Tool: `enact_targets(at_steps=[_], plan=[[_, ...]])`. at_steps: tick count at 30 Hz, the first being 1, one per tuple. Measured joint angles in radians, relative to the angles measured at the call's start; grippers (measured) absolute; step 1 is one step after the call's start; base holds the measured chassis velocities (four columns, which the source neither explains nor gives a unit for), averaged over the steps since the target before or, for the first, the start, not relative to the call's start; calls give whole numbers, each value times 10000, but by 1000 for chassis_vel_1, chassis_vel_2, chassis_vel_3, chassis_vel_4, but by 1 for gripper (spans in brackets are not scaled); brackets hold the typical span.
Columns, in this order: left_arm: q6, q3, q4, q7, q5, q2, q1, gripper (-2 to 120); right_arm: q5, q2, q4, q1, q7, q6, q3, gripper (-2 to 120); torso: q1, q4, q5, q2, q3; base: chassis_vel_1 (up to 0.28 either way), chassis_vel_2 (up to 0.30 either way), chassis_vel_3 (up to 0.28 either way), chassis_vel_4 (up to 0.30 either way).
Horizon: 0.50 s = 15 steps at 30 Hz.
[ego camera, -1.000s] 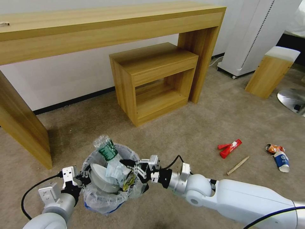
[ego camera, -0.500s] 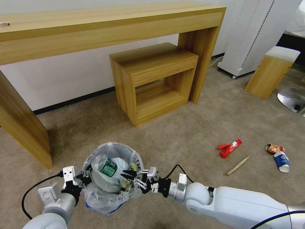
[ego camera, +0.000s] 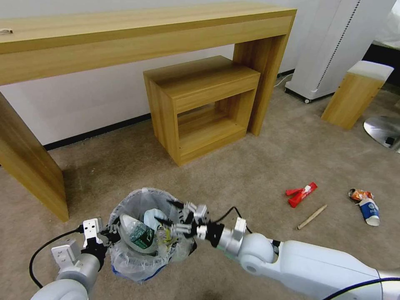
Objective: Pick up the trash bin and place the garbage on the floor into it.
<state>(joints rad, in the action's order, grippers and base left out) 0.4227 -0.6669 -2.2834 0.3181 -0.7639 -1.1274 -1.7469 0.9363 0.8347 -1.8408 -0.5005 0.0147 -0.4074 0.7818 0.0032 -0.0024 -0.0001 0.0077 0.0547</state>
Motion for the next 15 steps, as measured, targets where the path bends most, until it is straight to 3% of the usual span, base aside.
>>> enact_targets(at_steps=[5, 15], plan=[[0, -30, 35, -2, -23, 117, 10, 1, 377, -71, -167, -320, -948, 304, -1216, 100, 0, 0, 1, 0, 0, 0, 0, 0, 0], [-19, 62, 221, -87, -38, 179, 220, 1, 697, -648, 49, -1510, -2760, 897, -4101, 100, 0, -3, 0, 0, 1, 0, 0, 0, 0]])
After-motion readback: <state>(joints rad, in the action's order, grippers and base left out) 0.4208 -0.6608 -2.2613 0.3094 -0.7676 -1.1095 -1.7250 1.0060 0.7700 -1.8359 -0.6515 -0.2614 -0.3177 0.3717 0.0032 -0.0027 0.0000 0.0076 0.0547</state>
